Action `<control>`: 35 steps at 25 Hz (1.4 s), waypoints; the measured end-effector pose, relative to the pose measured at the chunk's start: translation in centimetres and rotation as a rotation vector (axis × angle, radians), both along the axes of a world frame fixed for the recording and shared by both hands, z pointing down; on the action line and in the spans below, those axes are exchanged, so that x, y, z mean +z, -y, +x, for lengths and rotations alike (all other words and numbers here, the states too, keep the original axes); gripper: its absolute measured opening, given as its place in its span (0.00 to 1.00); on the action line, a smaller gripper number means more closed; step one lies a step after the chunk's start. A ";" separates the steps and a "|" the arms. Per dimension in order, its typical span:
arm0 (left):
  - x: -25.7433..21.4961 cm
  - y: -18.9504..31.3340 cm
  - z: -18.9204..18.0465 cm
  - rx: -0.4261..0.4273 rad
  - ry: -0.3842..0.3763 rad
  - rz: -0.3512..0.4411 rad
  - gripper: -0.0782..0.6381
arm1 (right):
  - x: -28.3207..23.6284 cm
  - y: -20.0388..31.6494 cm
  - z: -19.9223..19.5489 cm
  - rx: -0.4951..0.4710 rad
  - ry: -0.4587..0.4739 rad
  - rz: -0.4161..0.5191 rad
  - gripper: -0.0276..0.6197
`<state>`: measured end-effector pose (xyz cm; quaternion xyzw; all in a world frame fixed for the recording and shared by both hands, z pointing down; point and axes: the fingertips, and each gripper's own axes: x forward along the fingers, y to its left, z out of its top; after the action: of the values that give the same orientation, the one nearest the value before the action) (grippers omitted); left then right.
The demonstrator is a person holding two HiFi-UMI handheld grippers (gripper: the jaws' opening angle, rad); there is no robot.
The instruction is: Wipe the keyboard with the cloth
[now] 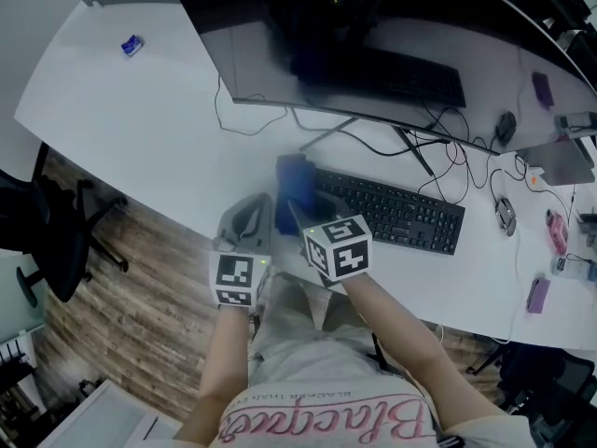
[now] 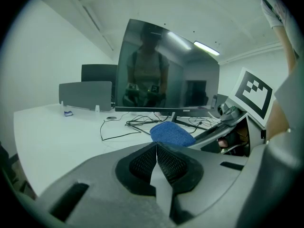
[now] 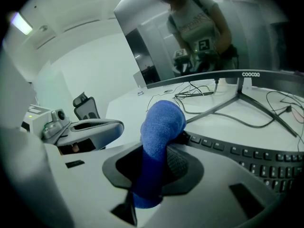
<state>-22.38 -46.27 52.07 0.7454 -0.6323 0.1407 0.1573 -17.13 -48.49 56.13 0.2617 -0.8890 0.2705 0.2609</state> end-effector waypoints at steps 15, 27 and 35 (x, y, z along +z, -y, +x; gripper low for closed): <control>0.4 0.6 5.9 0.044 0.017 -0.010 0.12 | 0.1 0.8 6.2 0.052 -0.005 -0.013 0.19; -0.6 1.3 12.0 0.091 0.028 0.004 0.12 | 0.2 1.2 11.8 0.087 -0.009 -0.015 0.19; -0.6 1.5 15.5 0.121 0.038 0.003 0.12 | 0.2 1.5 15.1 0.107 -0.003 -0.020 0.19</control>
<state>-6.88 -47.78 51.47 0.7797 -0.5892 0.1631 0.1352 -2.01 -50.01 56.38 0.3067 -0.8705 0.2927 0.2501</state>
